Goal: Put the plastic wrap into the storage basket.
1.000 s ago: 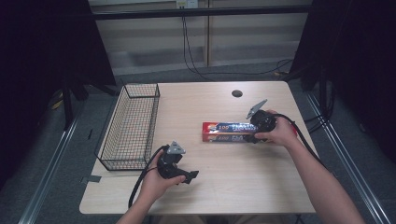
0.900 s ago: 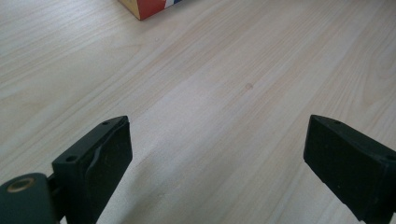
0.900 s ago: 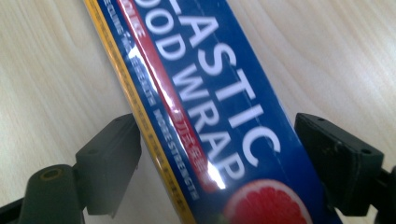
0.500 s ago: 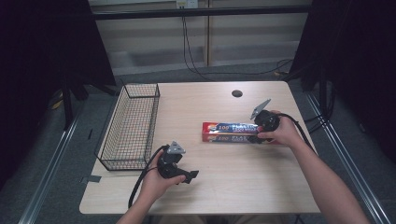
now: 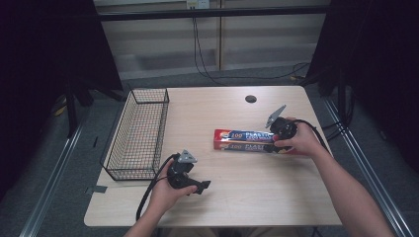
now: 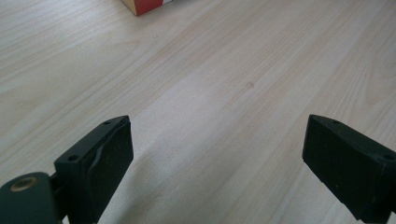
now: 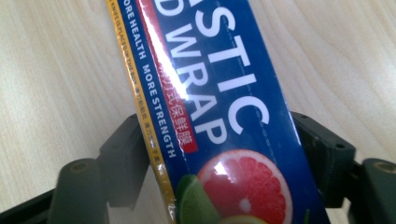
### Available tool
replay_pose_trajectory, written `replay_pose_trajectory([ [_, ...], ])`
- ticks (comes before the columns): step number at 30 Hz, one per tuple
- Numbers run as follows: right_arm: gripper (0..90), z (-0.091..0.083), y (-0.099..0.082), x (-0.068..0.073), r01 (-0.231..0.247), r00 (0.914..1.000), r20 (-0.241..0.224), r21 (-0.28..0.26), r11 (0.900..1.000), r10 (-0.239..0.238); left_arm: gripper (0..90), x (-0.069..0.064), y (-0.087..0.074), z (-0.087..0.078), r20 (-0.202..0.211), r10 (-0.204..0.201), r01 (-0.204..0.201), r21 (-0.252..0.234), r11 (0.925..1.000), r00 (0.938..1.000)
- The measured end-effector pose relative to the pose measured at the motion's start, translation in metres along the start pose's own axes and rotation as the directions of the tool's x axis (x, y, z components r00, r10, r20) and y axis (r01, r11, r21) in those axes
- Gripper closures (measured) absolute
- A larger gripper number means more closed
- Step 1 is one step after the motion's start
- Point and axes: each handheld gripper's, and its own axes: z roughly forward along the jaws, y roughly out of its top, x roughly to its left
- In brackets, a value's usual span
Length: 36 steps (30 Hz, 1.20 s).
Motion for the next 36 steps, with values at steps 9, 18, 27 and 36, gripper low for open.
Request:
replay_pose_trajectory([
  [9,42.7,-0.005,-0.002,-0.001,0.018,0.9996,-0.023,0.039,0.9991,-0.017,9.1,0.000,0.000,0.000,-0.007,-0.003,0.003,-0.001,1.0000,1.0000],
  [18,43.3,-0.009,-0.006,0.010,-0.005,0.9961,-0.087,0.035,0.9994,0.008,9.3,0.000,0.008,-0.015,0.000,-0.008,0.008,-0.046,0.9989,1.0000],
  [27,43.3,-0.025,0.000,0.026,0.047,0.9959,-0.077,0.010,0.9988,-0.047,7.2,0.001,0.026,-0.034,0.031,-0.018,0.020,-0.069,0.9974,0.9994],
  [36,43.3,-0.040,0.009,0.040,0.076,0.9940,-0.078,0.002,0.9971,-0.076,0.0,-0.003,0.062,-0.050,0.038,0.026,-0.023,-0.079,0.9966,0.9989],
])
